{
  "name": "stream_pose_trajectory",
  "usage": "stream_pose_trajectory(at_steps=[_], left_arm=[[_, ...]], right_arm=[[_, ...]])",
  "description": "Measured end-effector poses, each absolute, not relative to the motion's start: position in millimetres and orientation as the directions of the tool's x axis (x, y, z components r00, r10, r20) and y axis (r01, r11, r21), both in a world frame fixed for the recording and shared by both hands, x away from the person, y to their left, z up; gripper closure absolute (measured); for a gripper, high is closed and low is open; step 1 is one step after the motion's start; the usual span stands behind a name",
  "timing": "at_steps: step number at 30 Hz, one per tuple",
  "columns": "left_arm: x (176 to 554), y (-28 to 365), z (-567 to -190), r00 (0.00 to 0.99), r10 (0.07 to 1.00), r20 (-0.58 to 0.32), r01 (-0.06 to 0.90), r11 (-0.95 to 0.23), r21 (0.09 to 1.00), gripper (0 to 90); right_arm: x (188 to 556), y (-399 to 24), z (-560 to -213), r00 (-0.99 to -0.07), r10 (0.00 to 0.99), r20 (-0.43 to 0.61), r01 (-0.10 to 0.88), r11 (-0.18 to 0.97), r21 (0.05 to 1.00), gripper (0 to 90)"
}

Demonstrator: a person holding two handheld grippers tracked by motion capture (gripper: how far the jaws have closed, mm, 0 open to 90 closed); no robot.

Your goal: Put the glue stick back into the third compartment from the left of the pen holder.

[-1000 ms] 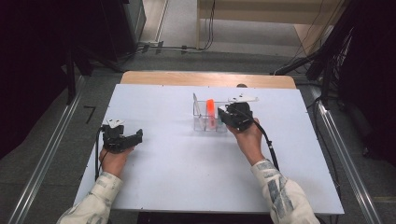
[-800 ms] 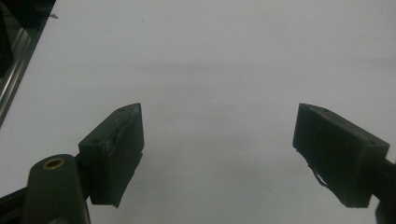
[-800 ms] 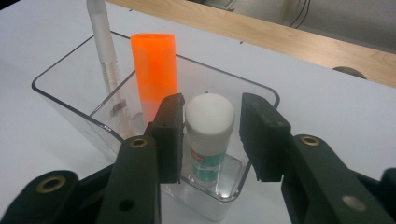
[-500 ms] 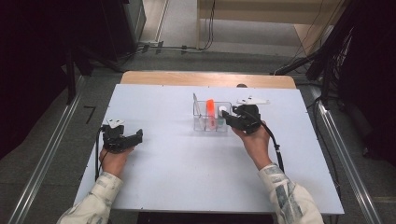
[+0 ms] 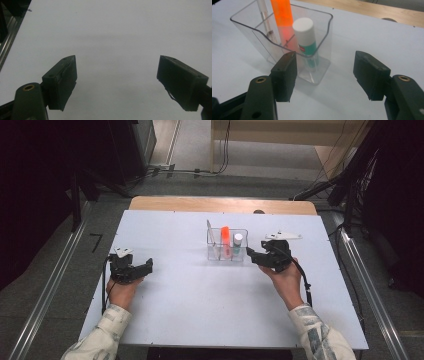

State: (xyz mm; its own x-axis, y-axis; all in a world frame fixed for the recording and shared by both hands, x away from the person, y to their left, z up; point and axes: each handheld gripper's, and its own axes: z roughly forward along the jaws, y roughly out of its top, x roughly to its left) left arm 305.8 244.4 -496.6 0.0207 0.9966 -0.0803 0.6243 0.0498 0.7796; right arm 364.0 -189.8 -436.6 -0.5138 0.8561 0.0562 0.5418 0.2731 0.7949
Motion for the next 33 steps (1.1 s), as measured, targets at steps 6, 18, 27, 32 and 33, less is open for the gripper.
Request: stream_pose_trajectory(at_steps=[6, 18, 27, 32, 33], left_arm=[[303, 243, -495, 0.026, 0.996, -0.087, 0.615, 0.053, 0.787, 16.8], [298, 239, -491, 0.045, 0.995, -0.093, 0.605, 0.046, 0.795, 16.8], [295, 234, -488, 0.069, 0.993, -0.094, 0.599, 0.034, 0.8, 16.8], [293, 229, -489, 0.089, 0.992, -0.091, 0.604, 0.019, 0.797, 16.8], [292, 229, -488, 0.093, 0.992, -0.089, 0.602, 0.015, 0.799, 16.8]], right_arm=[[360, -204, -444, -0.494, 0.868, 0.05, 0.57, 0.28, 0.772, 29.0], [345, -238, -453, -0.441, 0.895, 0.062, 0.592, 0.239, 0.769, 26.7], [333, -263, -454, -0.398, 0.915, 0.068, 0.604, 0.205, 0.77, 27.1], [331, -276, -458, -0.377, 0.924, 0.056, 0.621, 0.207, 0.756, 27.1], [330, -278, -458, -0.374, 0.926, 0.058, 0.624, 0.205, 0.754, 27.1]])
